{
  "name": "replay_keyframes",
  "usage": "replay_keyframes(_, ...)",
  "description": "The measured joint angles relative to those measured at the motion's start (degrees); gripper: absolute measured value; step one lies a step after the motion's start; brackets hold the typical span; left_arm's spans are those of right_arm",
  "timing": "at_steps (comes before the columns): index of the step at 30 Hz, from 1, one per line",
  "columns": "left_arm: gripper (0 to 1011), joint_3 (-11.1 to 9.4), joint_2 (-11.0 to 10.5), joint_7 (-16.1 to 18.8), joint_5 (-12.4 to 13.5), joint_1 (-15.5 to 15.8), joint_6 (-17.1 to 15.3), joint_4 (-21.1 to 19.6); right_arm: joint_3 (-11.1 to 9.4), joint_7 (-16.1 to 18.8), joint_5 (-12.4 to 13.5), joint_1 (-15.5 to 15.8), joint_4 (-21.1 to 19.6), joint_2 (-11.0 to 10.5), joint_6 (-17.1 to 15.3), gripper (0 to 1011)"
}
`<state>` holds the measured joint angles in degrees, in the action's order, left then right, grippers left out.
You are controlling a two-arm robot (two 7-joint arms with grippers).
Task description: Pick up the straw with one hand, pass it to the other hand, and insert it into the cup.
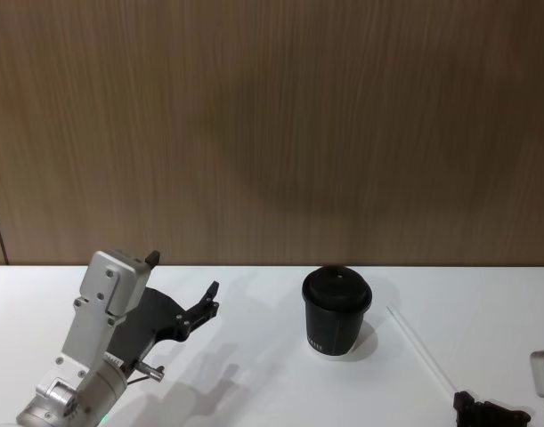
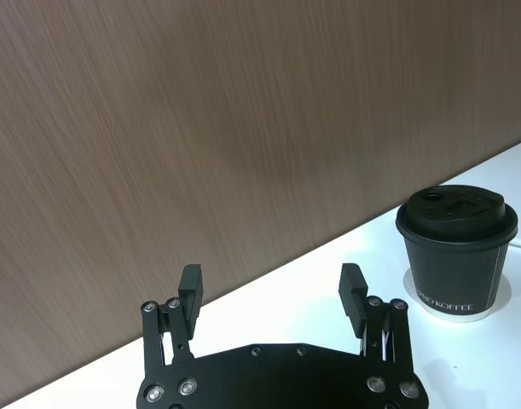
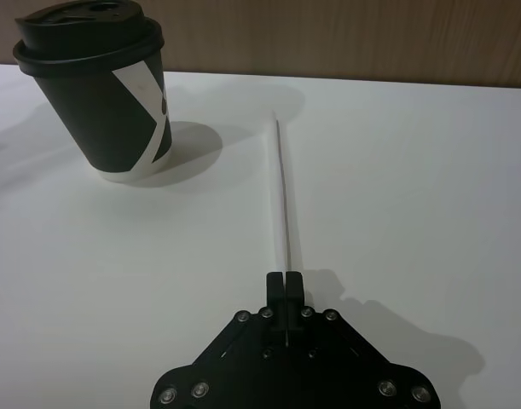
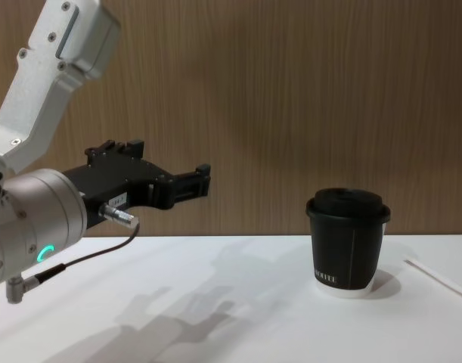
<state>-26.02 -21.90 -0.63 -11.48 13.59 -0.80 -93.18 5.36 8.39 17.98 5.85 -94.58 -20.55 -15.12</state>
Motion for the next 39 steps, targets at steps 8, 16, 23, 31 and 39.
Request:
replay_keyframes(8,1003,0.0,0.0,0.0,0.0,0.0,0.0,0.0,0.0,0.0,0.0,0.0,0.0,0.0,0.0,9)
replay_keyframes(16,1003,0.0,0.0,0.0,0.0,0.0,0.0,0.0,0.0,0.0,0.0,0.0,0.1,0.1,0.0,9)
replay_keyframes(23,1003,0.0,0.0,0.0,0.0,0.0,0.0,0.0,-0.4,0.3,-0.1,0.1,0.4,0.4,1.6,9)
replay_keyframes(31,1003,0.0,0.0,0.0,0.0,0.0,0.0,0.0,-1.6,1.1,-0.6,0.2,1.3,0.2,6.1,9)
replay_keyframes(39,1003,0.0,0.0,0.0,0.0,0.0,0.0,0.0,-3.8,3.1,-0.8,0.0,2.5,-0.9,12.1,9)
